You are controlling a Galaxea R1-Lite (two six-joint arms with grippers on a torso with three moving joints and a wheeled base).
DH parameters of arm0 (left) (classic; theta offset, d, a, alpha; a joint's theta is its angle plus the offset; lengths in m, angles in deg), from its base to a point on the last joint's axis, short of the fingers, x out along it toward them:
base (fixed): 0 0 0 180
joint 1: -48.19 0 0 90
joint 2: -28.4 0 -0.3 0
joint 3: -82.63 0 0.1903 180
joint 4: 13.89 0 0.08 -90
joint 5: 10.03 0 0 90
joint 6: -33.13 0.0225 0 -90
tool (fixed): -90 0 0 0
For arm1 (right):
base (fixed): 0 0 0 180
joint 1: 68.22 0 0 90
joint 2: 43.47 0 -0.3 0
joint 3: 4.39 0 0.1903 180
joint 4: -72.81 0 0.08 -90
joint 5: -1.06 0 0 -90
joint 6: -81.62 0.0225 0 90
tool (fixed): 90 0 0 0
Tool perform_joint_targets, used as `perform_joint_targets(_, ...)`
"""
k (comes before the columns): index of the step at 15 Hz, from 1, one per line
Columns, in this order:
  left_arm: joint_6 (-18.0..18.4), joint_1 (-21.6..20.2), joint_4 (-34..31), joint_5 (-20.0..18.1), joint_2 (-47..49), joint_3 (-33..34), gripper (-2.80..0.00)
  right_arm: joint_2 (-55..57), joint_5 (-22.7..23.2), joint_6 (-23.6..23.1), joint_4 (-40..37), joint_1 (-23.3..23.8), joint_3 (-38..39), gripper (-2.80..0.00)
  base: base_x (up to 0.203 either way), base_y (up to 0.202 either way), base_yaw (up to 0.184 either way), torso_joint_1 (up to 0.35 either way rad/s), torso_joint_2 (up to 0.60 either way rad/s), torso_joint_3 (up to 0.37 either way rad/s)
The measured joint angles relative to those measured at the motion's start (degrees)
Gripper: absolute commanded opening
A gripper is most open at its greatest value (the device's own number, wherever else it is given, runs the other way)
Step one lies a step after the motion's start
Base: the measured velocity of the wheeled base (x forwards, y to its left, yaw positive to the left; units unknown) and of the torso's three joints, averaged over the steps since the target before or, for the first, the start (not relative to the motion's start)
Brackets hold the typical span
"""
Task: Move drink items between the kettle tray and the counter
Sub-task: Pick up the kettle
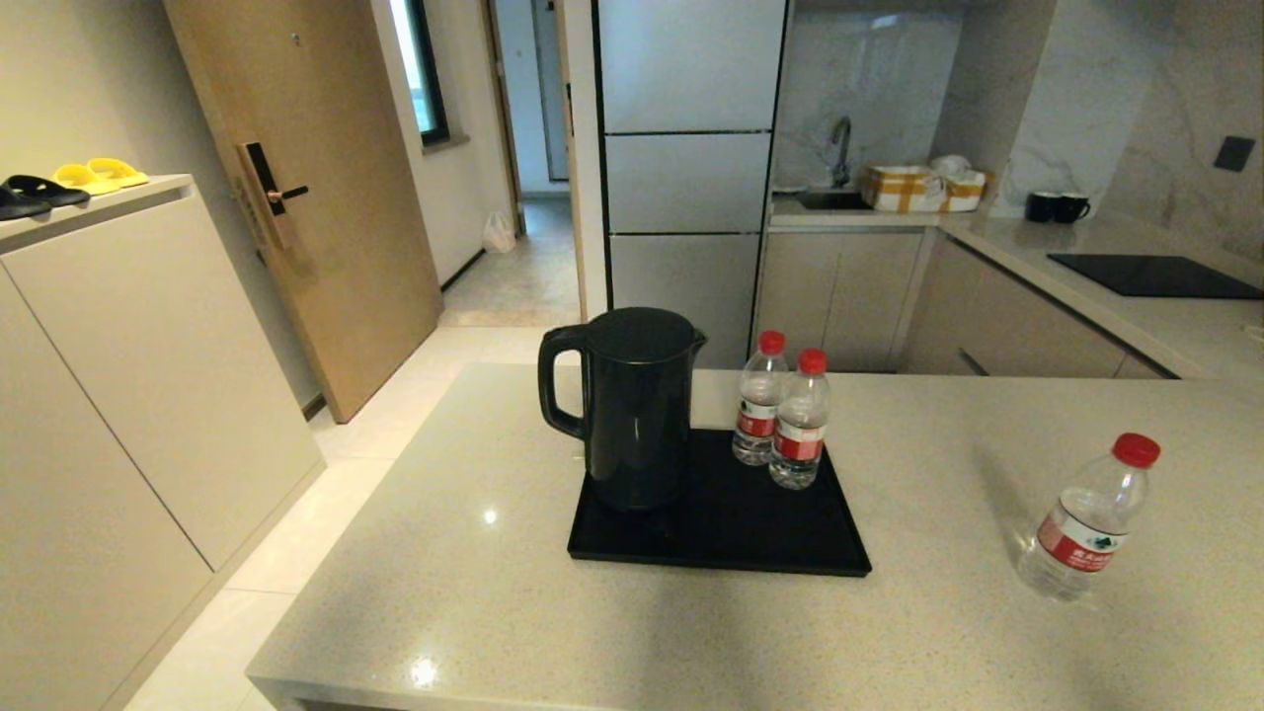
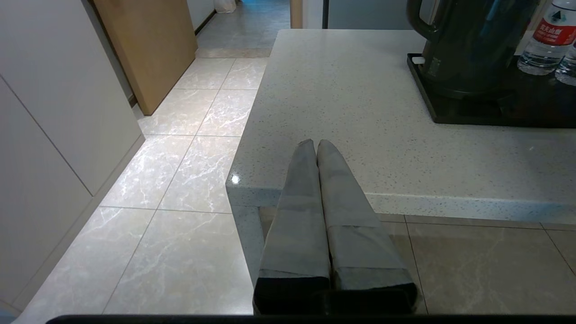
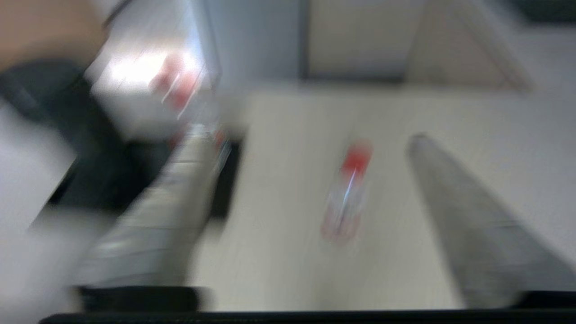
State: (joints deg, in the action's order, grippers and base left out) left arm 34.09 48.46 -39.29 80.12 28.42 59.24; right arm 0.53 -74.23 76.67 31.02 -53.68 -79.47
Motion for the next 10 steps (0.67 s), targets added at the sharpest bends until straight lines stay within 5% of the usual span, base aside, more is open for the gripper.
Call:
perform_joint_targets(4, 0.0, 0.0, 0.0, 0.0, 0.0, 0.0, -2.8, -17.3, 2.2, -1.7, -32.2, -6.6, -5.9, -2.8, 0.0, 0.0, 0.0, 0.0, 0.0, 0.0)
perform_joint_targets(6, 0.0, 0.0, 0.0, 0.0, 0.0, 0.0, -2.8, -24.1, -0.2, 0.2, -43.2, -10.0, -6.5, -2.8, 0.0, 0.0, 0.0, 0.0, 0.0, 0.0)
perform_joint_targets(8, 0.0, 0.0, 0.0, 0.0, 0.0, 0.0, -2.8, -29.9, -5.5, 0.5, -43.0, -12.2, -1.9, -2.8, 0.0, 0.0, 0.0, 0.0, 0.0, 0.0)
perform_joint_targets(10, 0.0, 0.0, 0.0, 0.0, 0.0, 0.0, -2.8, -35.3, -9.0, -0.8, -34.5, -13.3, 8.9, -2.8, 0.0, 0.0, 0.0, 0.0, 0.0, 0.0)
